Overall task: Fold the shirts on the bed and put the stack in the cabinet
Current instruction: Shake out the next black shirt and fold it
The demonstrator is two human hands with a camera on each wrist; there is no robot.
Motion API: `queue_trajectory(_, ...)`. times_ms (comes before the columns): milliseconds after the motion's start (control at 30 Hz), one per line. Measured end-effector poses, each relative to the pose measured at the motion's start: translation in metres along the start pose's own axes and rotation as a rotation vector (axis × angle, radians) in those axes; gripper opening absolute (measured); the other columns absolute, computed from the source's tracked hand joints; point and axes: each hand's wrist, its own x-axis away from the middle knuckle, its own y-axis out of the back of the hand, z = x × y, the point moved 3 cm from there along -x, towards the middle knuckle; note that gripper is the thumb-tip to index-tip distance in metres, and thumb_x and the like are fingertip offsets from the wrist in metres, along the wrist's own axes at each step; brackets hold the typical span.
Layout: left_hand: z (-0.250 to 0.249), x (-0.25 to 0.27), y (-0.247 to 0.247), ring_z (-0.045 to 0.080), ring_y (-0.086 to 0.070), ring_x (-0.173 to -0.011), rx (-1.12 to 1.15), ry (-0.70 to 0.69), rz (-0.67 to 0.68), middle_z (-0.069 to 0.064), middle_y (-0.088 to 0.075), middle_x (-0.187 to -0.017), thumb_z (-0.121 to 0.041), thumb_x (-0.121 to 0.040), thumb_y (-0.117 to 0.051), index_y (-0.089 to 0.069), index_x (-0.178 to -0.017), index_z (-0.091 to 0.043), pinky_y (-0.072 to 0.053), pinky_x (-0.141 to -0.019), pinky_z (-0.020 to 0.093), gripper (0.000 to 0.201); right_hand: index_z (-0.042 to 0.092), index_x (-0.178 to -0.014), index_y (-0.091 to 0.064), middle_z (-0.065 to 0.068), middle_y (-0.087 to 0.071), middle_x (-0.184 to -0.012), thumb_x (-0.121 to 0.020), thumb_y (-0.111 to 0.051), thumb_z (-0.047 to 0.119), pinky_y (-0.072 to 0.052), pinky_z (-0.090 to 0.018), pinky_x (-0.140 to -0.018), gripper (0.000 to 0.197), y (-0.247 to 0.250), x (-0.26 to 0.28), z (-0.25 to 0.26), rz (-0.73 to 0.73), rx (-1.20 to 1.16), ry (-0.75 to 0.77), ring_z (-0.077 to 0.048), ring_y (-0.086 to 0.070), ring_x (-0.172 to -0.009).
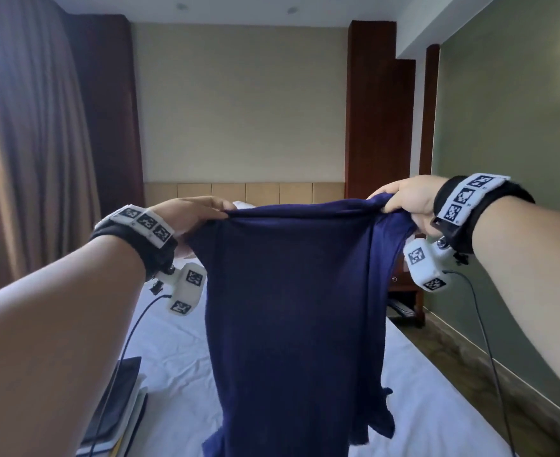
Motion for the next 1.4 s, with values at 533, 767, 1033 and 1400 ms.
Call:
queue_trajectory(533, 0.063, 0.001, 0.045, 0.027, -0.073, -0.082, -0.157, 0.289, 0.039, 0.016, -0.075, -0.1, -0.009, -0.067, -0.087, -0.08, -0.086, -0.011, -0.061, -0.082, 0.041, 0.02, -0.007, -0.108, -0.069, -0.028, -0.068, -0.104, -0.077, -0.061, 0.001, -0.06, -0.041, -0.069, 0.033, -0.045, -0.001, -0.058, 0.28, -0.169, -0.322, -0.036, -0.068, -0.076)
queue_trajectory(767, 0.16, -0.033, 0.052, 0.039, -0.067, -0.116, -0.886, 0.739, 0.334, 0.02, -0.072, -0.121, -0.011, -0.075, -0.078, -0.077, -0.117, -0.017, -0.051, -0.104, 0.05, 0.042, 0.011, -0.11, -0.075, -0.006, -0.072, -0.089, -0.086, -0.07, -0.006, -0.056, -0.025, -0.061, 0.029, -0.108, -0.041, -0.135, 0.526, 0.523, -0.267, -0.022, -0.066, -0.081)
queue_trajectory(1033, 0.283, -0.069, 0.072, 0.031, -0.076, -0.076, -0.767, 0.878, 0.08, 0.019, -0.071, -0.107, -0.009, -0.099, -0.06, -0.062, -0.128, -0.004, -0.061, -0.056, 0.035, 0.029, 0.018, -0.12, -0.072, -0.003, -0.07, -0.118, -0.091, -0.069, 0.038, -0.045, -0.025, -0.087, 0.035, -0.181, -0.093, -0.243, 0.676, 1.095, -0.292, -0.022, -0.063, -0.111)
queue_trajectory(1400, 0.391, -0.062, 0.031, 0.022, -0.071, -0.081, -0.602, 1.134, 0.384, 0.002, -0.076, -0.098, -0.035, -0.089, -0.07, -0.076, -0.114, -0.016, -0.059, -0.086, 0.041, 0.031, 0.013, -0.091, -0.074, -0.006, -0.072, -0.09, -0.096, -0.065, 0.037, -0.054, -0.035, -0.073, 0.026, -0.271, -0.066, -0.354, 0.892, 0.49, -0.711, -0.026, -0.069, -0.083)
